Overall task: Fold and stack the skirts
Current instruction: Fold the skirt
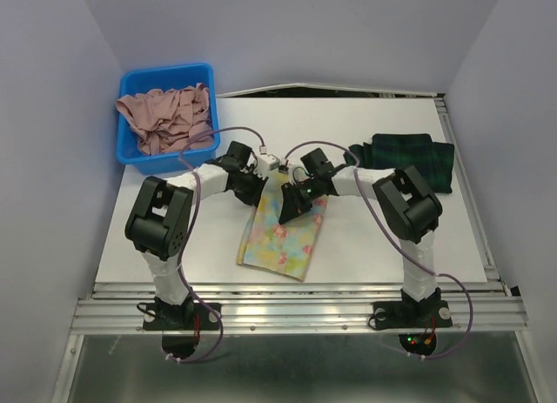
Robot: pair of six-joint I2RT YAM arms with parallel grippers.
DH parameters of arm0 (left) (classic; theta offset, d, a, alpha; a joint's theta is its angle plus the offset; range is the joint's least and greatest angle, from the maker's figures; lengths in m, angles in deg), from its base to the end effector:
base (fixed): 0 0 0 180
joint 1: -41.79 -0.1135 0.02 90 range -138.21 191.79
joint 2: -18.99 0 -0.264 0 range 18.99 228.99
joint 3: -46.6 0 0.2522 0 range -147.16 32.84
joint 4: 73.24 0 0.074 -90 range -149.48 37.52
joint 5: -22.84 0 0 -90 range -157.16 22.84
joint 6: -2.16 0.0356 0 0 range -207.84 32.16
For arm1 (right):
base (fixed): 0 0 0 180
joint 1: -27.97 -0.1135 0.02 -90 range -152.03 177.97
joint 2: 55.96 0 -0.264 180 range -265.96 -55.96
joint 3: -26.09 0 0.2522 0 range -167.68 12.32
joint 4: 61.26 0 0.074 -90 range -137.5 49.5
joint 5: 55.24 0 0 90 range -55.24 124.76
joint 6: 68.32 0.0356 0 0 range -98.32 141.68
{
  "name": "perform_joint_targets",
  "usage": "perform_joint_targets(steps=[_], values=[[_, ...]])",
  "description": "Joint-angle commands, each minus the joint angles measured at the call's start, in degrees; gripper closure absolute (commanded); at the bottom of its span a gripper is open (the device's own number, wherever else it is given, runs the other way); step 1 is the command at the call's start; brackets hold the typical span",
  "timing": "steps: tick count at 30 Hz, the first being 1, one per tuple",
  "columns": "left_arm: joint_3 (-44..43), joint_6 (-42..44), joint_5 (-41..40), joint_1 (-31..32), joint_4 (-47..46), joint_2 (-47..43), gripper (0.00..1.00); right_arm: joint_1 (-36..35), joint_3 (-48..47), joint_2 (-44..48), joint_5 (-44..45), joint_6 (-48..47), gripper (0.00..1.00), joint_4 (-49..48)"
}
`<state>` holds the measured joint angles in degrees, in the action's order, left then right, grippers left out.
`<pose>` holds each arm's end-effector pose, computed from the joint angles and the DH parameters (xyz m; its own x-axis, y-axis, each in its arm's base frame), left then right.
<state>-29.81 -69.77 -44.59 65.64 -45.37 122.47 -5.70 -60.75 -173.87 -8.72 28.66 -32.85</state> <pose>0.3306 -0.1611 0.1680 -0.5334 0.5490 -0.6436 0.7789 0.6155 -0.1205 0.3279 0.2479 0.1306 -0.7959 -0.4242 -0.4320 -0.6008 0.4652 0.6501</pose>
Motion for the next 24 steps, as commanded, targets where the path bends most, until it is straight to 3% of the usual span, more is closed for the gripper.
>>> perform_joint_targets(steps=[1,3,7,9,10,15,20,24], values=[[-2.1,1.0,1.5,-2.5,-1.1,-1.9,0.82,-1.7,-0.6,-4.4,0.1,1.4,0.73,-3.8],[0.9,4.6,0.5,-3.5,-1.2,-6.3,0.68,-1.7,-0.7,-5.0,0.7,1.4,0.73,-3.9],[8.3,23.4,-2.9,-3.5,0.3,-22.7,0.38,-1.7,-1.3,-5.9,3.5,1.4,0.73,-3.8],[13.1,30.8,-5.2,-3.5,1.4,-27.5,0.3,-0.3,-1.7,-6.5,3.8,1.3,0.73,-3.8],[15.7,38.4,-5.8,-3.5,3.3,-31.3,0.27,0.8,-2.2,-6.6,3.8,0.2,0.73,-3.8],[26.1,56.3,-4.1,-3.4,6.5,-41.1,0.24,2.6,-7.4,-8.1,6.0,-6.4,0.7,0.4],[38.3,66.6,-4.6,-2.0,-3.4,-47.8,0.24,2.6,-14.4,-11.7,4.7,-17.9,0.69,9.1],[43.9,71.8,-2.4,-2.0,-8.4,-50.0,0.23,2.6,-17.2,-12.9,4.6,-21.1,0.68,12.2]])
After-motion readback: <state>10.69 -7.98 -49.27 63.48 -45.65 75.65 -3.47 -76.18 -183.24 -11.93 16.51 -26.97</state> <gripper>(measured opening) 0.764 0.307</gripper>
